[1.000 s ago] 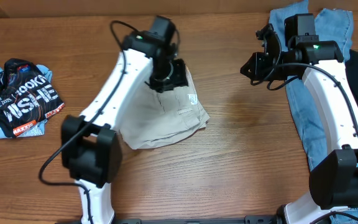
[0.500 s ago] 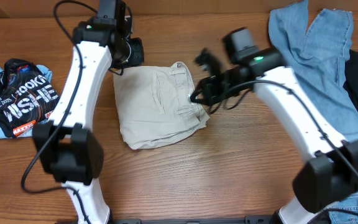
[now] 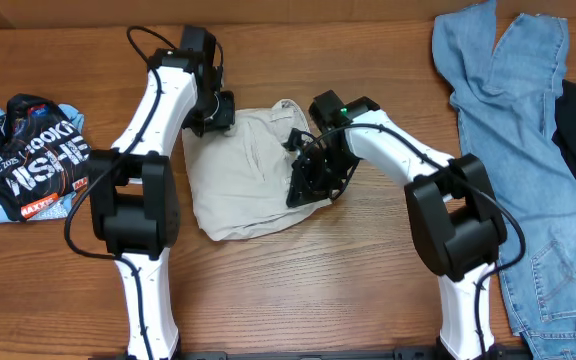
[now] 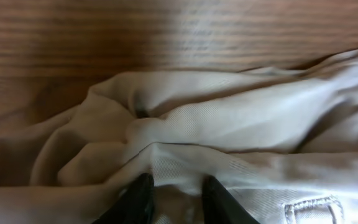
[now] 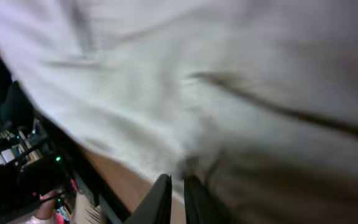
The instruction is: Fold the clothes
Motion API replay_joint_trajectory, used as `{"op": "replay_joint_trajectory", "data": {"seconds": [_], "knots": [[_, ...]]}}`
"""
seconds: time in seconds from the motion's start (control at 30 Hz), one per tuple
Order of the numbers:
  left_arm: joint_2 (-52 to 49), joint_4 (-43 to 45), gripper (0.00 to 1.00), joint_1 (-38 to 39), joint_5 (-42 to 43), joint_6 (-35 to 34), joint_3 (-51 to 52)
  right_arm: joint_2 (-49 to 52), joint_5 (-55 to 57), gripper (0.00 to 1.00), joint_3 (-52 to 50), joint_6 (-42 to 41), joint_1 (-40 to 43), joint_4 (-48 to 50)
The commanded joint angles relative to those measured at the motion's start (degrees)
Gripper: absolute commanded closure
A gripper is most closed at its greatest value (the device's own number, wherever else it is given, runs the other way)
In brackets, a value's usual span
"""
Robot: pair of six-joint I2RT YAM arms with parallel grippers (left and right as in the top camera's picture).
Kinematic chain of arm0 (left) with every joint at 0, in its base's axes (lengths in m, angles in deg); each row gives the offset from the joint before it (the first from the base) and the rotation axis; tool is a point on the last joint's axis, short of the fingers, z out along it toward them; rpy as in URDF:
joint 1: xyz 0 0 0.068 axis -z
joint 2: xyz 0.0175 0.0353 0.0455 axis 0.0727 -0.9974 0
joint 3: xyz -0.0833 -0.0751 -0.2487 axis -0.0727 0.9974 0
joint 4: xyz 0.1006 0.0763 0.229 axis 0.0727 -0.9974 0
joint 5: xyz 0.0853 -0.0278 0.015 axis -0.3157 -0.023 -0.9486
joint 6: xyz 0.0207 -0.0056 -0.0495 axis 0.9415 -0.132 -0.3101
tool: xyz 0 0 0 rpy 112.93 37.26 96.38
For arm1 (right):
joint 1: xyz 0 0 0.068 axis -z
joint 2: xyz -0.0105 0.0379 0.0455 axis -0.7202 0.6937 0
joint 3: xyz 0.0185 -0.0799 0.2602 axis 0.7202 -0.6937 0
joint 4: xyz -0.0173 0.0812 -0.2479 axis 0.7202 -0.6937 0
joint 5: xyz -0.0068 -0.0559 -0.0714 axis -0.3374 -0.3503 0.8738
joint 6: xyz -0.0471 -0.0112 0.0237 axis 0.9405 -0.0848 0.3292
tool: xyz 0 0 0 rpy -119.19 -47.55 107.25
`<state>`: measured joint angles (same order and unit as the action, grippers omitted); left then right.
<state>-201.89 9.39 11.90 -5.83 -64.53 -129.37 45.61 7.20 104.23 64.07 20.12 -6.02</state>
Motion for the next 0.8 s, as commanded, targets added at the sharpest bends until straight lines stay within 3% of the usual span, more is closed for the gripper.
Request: {"op": "replay_joint_trajectory", "data": {"seconds": [0.0, 0.23, 0.3, 0.4, 0.53, 0.77], "knots": [[-4.2, -2.0, 0.71, -0.3, -0.8, 1.3, -0.2, 3.5, 3.1, 0.88, -0.2, 0.0, 2.7, 0.0], [-5.0, -7.6, 0.77, -0.5, -1.3, 1.2, -0.2, 5.9, 5.0, 0.88, -0.2, -0.2, 7.3, -1.0], [-5.0, -12.4, 0.9, -0.5, -1.3, -0.3, -0.2, 5.9, 8.9, 0.88, -0.2, -0.2, 8.6, -1.4], [-5.0, -21.7, 0.96, -0.4, 1.7, -4.0, 0.0, 5.9, 16.1, 0.88, -0.1, -0.2, 10.0, -0.2], [-4.7, -29.6, 0.96, 1.4, 1.7, -2.6, 0.1, 5.9, 26.7, 0.89, 1.0, -0.2, 10.4, 4.4], [1.6, -29.2, 0.96, 3.8, 1.0, -3.3, 0.1, 5.6, 30.8, 0.91, 7.6, -0.2, 10.3, 1.4]]}}
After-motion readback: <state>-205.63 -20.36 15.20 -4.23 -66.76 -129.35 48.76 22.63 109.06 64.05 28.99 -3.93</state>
